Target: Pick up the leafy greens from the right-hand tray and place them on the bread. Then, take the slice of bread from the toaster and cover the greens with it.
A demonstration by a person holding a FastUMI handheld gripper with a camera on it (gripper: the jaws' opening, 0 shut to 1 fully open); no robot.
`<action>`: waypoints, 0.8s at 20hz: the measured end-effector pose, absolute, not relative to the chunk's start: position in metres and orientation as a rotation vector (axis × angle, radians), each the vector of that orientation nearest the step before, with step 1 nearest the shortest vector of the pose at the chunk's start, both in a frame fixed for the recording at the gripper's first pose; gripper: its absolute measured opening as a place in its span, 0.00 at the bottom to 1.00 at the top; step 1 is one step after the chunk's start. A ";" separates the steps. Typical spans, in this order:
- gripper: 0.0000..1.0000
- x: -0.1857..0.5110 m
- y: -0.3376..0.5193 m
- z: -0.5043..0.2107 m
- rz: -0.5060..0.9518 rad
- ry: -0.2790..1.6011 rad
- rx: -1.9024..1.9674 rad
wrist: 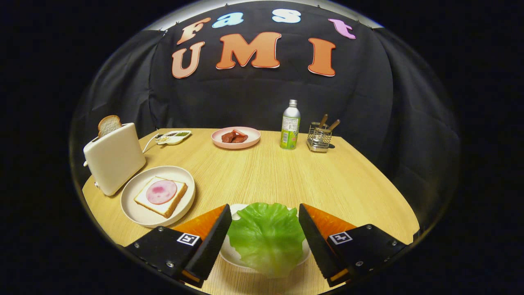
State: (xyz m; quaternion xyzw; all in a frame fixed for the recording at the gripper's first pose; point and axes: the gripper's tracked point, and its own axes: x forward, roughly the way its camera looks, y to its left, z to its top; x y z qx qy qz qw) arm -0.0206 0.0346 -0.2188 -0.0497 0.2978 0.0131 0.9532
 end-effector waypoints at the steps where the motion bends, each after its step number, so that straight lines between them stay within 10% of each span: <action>1: 0.99 -0.019 0.034 -0.224 0.026 0.624 -0.097; 12: 0.99 -0.024 0.031 -0.271 0.027 0.775 -0.055; 16: 0.82 -0.023 0.032 -0.277 0.021 0.792 -0.064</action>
